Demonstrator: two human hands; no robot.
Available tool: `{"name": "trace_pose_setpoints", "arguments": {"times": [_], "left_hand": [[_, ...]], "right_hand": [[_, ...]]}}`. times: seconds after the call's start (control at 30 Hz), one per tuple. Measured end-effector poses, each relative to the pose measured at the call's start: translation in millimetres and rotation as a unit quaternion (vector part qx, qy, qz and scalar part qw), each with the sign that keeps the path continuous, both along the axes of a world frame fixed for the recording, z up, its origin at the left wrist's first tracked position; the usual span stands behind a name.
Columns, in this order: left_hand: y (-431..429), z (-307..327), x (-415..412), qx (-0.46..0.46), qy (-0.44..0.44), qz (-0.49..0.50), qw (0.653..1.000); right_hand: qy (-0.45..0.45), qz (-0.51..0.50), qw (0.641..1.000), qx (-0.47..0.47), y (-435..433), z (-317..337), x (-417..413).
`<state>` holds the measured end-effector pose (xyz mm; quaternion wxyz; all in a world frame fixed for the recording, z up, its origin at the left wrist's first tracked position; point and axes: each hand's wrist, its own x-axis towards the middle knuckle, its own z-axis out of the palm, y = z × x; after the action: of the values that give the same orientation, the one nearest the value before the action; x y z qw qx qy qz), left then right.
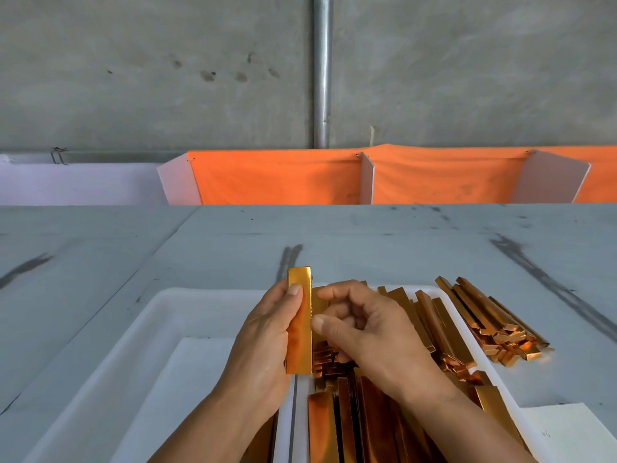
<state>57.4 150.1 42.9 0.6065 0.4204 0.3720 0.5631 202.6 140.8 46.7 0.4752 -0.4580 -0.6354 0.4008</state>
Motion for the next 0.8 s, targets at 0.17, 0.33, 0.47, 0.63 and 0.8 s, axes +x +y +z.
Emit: {"name": "trace_pose_setpoints", "arguments": {"times": [0.17, 0.33, 0.47, 0.63, 0.8], "left_hand": [[-0.3, 0.7, 2.1, 0.025, 0.024, -0.046, 0.998], [12.0, 7.8, -18.4, -0.006, -0.037, 0.056, 0.998], [32.1, -0.9, -51.1, -0.058, 0.166, 0.209, 0.962], [34.7, -25.4, -62.4, -0.093, 0.611, 0.052, 0.785], [27.2, -44.3, -51.2, -0.133, 0.735, -0.056, 0.663]], "right_hand": [[-0.012, 0.0, 1.0, 0.004, 0.7, 1.1, -0.1], [0.101, -0.051, 0.994, 0.003, 2.0, 13.9, 10.5], [0.196, -0.097, 0.976, 0.016, 0.3, 27.3, 26.6], [0.242, -0.12, 0.963, 0.016, -3.3, 39.5, 34.5], [0.245, -0.134, 0.96, 0.005, -7.0, 51.8, 42.3]]}}
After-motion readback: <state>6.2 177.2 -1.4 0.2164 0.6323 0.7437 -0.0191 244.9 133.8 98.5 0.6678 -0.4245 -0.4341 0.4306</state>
